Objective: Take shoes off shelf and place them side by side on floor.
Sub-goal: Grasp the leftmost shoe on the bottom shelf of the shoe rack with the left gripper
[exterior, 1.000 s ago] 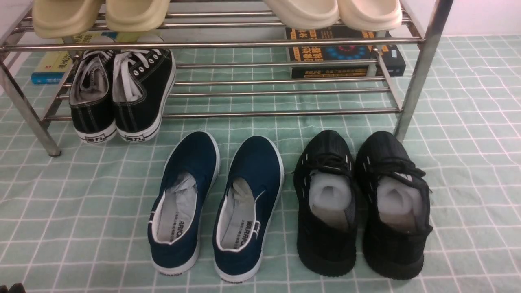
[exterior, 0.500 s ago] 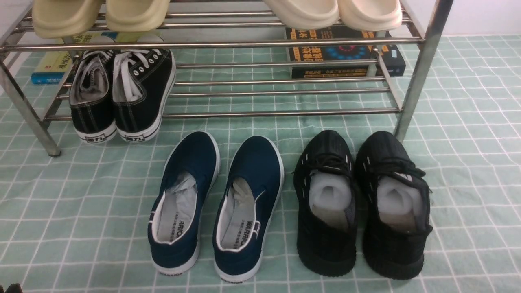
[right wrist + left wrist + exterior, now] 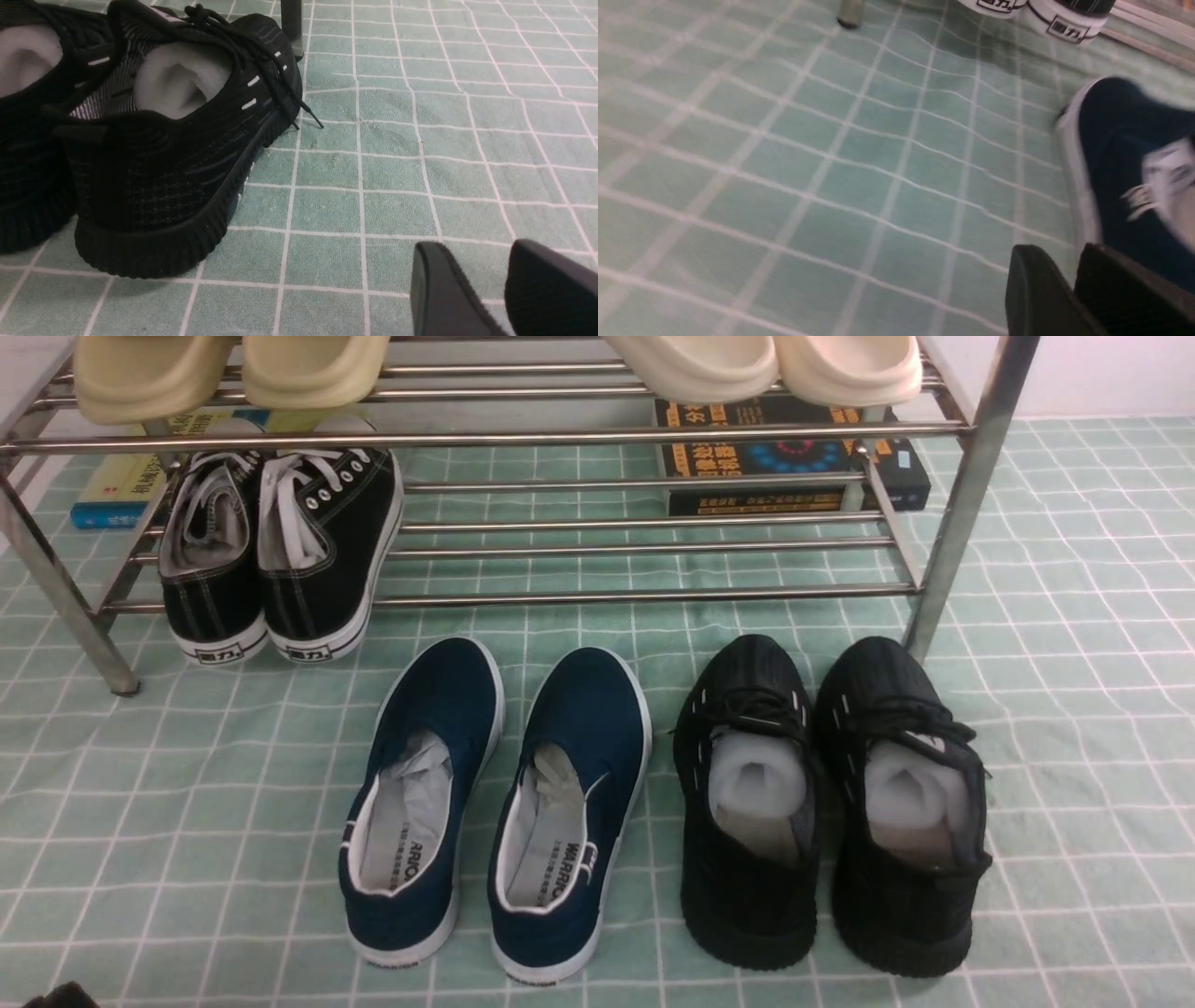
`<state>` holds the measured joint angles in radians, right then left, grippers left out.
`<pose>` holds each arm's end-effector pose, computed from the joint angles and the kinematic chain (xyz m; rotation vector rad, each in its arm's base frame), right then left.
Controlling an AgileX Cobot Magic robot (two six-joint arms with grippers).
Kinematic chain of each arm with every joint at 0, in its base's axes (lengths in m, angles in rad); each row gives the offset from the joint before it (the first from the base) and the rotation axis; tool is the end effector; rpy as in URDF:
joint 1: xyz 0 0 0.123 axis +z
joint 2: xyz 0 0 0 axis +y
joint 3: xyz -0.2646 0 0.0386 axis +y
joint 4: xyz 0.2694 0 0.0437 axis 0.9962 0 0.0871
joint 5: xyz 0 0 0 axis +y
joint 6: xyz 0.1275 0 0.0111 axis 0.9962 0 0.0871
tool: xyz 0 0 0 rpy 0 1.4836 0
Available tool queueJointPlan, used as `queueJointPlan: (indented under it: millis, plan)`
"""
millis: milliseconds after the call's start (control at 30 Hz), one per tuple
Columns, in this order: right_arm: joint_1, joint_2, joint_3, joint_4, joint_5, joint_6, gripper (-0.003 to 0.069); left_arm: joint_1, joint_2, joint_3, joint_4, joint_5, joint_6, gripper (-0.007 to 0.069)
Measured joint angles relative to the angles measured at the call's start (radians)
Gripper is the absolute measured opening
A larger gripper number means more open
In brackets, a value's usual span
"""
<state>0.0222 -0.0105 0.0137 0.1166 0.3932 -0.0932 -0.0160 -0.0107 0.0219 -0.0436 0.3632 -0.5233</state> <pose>0.1263 0.0085 0.1630 -0.0378 1.8774 0.0671 0.1276 -0.0040 0.1632 -0.4978 1.8112 -0.4155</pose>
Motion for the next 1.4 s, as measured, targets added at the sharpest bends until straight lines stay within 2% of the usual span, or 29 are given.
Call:
queueJointPlan:
  millis: [33, 67, 100, 167, 267, 400, 533, 633, 767, 833, 900, 967, 1033, 1200, 1300, 1400]
  plan:
    - [0.0, 0.0, 0.0, 0.0, 0.0, 0.0, 0.0237, 0.0, 0.0, 0.0, -0.095, 0.0, -0.09, 0.0169]
    - [0.0, 0.0, 0.0, 0.0, 0.0, 0.0, 0.0237, 0.0, 0.0, 0.0, -0.109, 0.0, -0.104, 0.017]
    - [0.0, 0.0, 0.0, 0.0, 0.0, 0.0, 0.0237, 0.0, 0.0, 0.0, -0.215, 0.005, -0.211, 0.017]
    - [0.0, 0.0, 0.0, 0.0, 0.0, 0.0, 0.0237, 0.0, 0.0, 0.001, -0.307, 0.007, -0.316, 0.0174]
    - [0.0, 0.0, 0.0, 0.0, 0.0, 0.0, 0.0237, 0.0, 0.0, 0.001, -0.353, 0.012, -0.394, 0.0179]
    - [0.0, 0.0, 0.0, 0.0, 0.0, 0.0, 0.0237, 0.0, 0.0, 0.003, -0.342, 0.001, -0.413, 0.018]
    - [0.0, 0.0, 0.0, 0.0, 0.0, 0.0, 0.0238, 0.0, 0.0, -0.026, -0.26, -0.019, -0.279, 0.0161]
    - [0.0, 0.0, 0.0, 0.0, 0.0, 0.0, 0.0237, 0.0, 0.008, -0.148, -0.206, 0.003, -0.134, 0.0106]
    - [0.0, 0.0, 0.0, 0.0, 0.0, 0.0, 0.0237, 0.0, 0.105, -0.295, -0.14, 0.059, -0.056, 0.0032]
    - [0.0, 0.0, 0.0, 0.0, 0.0, 0.0, 0.0237, 0.0, 0.242, -0.412, -0.089, 0.176, -0.042, 0.0001]
    - [0.0, 0.0, 0.0, 0.0, 0.0, 0.0, 0.0237, 0.0, 0.392, -0.497, -0.06, 0.295, -0.031, 0.0001]
    - [0.0, 0.0, 0.0, 0.0, 0.0, 0.0, 0.0237, 0.0, 0.463, -0.531, -0.047, 0.345, -0.02, 0.0001]
    - [0.0, 0.0, 0.0, 0.0, 0.0, 0.0, 0.0237, 0.0, 0.65, -0.614, -0.018, 0.428, 0.034, 0.0001]
    - [0.0, 0.0, 0.0, 0.0, 0.0, 0.0, 0.0237, 0.0, 0.953, -0.769, 0.006, 0.446, 0.165, 0.0002]
    - [0.0, 0.0, 0.0, 0.0, 0.0, 0.0, 0.0237, 0.0, 1.08, -0.872, 0.014, 0.445, 0.19, 0.002]
    - [0.0, 0.0, 0.0, 0.0, 0.0, 0.0, 0.0237, 0.0, 1.192, -0.979, 0.027, 0.419, 0.19, 0.007]
